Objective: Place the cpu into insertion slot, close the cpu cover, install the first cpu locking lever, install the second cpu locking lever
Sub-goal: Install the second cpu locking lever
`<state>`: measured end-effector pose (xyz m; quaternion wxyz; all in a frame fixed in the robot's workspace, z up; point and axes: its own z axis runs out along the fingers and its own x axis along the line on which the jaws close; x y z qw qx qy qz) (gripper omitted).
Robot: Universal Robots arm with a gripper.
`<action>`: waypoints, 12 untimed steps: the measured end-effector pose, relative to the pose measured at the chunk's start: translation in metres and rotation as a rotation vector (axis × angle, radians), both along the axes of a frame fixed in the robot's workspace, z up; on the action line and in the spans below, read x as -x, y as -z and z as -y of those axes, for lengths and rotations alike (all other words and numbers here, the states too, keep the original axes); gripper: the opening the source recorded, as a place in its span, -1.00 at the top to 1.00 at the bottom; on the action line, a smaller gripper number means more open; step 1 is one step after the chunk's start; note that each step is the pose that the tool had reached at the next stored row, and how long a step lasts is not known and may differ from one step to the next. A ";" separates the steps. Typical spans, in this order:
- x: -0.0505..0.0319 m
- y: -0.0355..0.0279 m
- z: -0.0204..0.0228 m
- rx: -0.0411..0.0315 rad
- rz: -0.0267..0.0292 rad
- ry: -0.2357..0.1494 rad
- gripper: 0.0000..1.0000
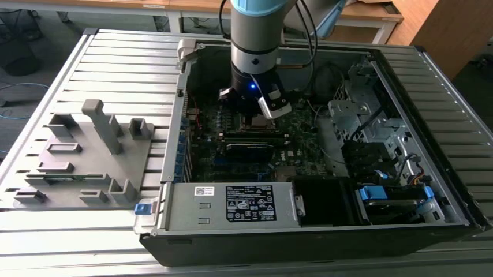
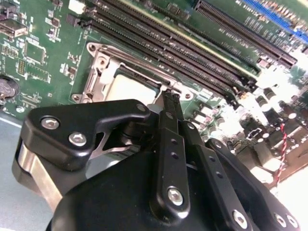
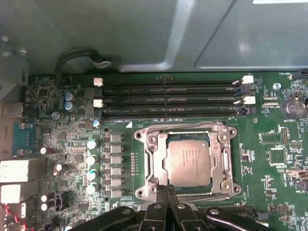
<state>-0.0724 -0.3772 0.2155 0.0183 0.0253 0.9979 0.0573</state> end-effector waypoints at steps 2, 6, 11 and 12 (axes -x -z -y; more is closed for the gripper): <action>-0.0003 0.0000 -0.0037 0.0067 -0.0001 0.000 0.79; -0.0059 0.0003 -0.0059 0.0111 -0.0001 0.000 0.79; -0.0170 0.0005 -0.0071 0.0151 0.0000 0.000 0.79; -0.0186 0.0005 -0.0077 0.0163 -0.0001 0.000 0.79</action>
